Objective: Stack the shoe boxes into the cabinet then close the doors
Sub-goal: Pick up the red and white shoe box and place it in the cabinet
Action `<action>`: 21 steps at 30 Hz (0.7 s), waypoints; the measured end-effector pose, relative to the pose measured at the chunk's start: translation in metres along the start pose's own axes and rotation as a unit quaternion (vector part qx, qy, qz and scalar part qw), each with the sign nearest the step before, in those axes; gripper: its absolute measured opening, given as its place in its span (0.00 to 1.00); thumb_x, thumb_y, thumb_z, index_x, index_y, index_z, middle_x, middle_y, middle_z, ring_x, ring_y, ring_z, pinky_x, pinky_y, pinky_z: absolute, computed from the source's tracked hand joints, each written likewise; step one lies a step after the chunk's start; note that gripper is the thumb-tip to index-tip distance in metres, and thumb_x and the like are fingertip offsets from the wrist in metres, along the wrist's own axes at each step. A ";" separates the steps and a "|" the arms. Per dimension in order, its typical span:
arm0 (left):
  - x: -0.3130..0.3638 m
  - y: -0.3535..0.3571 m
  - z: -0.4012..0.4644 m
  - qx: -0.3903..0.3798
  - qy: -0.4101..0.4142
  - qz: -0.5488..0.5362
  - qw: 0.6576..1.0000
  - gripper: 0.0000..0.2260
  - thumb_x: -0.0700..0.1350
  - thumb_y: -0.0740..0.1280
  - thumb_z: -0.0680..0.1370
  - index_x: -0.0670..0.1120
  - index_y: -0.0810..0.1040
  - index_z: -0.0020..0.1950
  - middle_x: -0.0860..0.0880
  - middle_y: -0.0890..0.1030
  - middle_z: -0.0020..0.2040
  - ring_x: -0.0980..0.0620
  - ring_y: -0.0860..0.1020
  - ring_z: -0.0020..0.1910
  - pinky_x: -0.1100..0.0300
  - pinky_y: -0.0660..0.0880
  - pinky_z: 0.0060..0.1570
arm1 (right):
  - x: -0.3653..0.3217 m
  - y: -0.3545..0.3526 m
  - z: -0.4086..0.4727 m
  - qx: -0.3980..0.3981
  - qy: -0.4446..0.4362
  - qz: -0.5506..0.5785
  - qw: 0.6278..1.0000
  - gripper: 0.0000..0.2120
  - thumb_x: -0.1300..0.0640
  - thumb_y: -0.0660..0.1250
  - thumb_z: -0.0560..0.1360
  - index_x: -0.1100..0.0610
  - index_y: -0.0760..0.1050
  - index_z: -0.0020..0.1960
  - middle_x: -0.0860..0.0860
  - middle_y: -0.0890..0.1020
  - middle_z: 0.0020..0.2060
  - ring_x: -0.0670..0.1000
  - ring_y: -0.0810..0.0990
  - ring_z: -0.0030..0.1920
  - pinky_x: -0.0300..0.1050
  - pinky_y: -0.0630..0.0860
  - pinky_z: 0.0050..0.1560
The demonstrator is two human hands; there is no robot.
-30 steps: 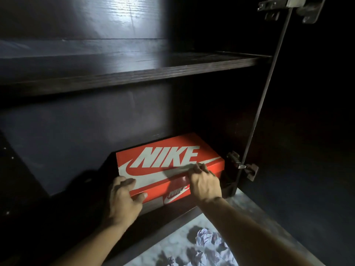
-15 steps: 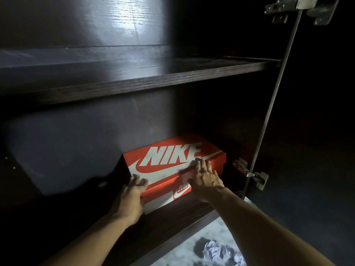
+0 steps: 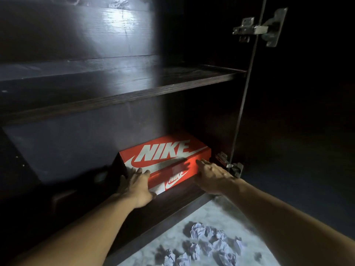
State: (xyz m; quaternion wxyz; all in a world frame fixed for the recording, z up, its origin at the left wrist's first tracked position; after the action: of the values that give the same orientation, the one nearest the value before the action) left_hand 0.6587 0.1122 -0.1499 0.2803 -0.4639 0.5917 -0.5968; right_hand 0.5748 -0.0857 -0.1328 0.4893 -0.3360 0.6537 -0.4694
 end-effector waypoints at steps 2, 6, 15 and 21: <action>0.022 -0.010 -0.016 -0.019 0.017 -0.032 0.999 0.28 0.51 0.74 0.71 0.51 0.69 0.69 0.47 0.72 0.66 0.44 0.70 0.69 0.43 0.67 0.69 | 0.013 -0.020 -0.025 0.005 0.014 -0.033 0.999 0.20 0.44 0.62 0.76 0.50 0.72 0.65 0.54 0.78 0.63 0.58 0.77 0.62 0.47 0.74 0.60; 0.077 -0.033 -0.051 -0.057 0.063 -0.040 0.996 0.38 0.56 0.76 0.67 0.49 0.67 0.74 0.47 0.71 0.72 0.46 0.72 0.68 0.53 0.69 0.67 | 0.038 -0.062 -0.091 -0.004 0.048 -0.048 0.998 0.23 0.42 0.65 0.75 0.50 0.75 0.67 0.54 0.78 0.64 0.56 0.75 0.65 0.44 0.70 0.64; 0.242 -0.054 -0.183 -0.143 0.217 -0.001 0.966 0.44 0.62 0.77 0.62 0.46 0.69 0.73 0.46 0.72 0.71 0.47 0.73 0.67 0.56 0.70 0.66 | 0.104 -0.149 -0.308 0.024 0.137 -0.066 0.988 0.18 0.41 0.65 0.75 0.54 0.81 0.54 0.54 0.83 0.51 0.57 0.81 0.53 0.51 0.79 0.54; 0.361 -0.040 -0.304 -0.186 0.372 0.060 0.907 0.44 0.64 0.76 0.62 0.44 0.71 0.72 0.47 0.75 0.69 0.49 0.75 0.66 0.56 0.71 0.65 | 0.143 -0.171 -0.464 0.025 0.222 -0.097 0.970 0.17 0.46 0.65 0.77 0.58 0.79 0.57 0.55 0.83 0.49 0.55 0.82 0.48 0.45 0.77 0.47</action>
State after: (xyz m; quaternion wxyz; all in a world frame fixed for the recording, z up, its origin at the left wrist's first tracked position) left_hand 0.2490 -0.0655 0.0081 -0.0162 -0.2150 0.7799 -0.5876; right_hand 0.0858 -0.1388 0.0190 0.2921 -0.2735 0.6983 -0.5935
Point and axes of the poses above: each hand's wrist, its own z-axis towards the middle knuckle, its own y-axis out of the palm, x = y × z, the point moved 7 cm from there along z, towards the middle knuckle
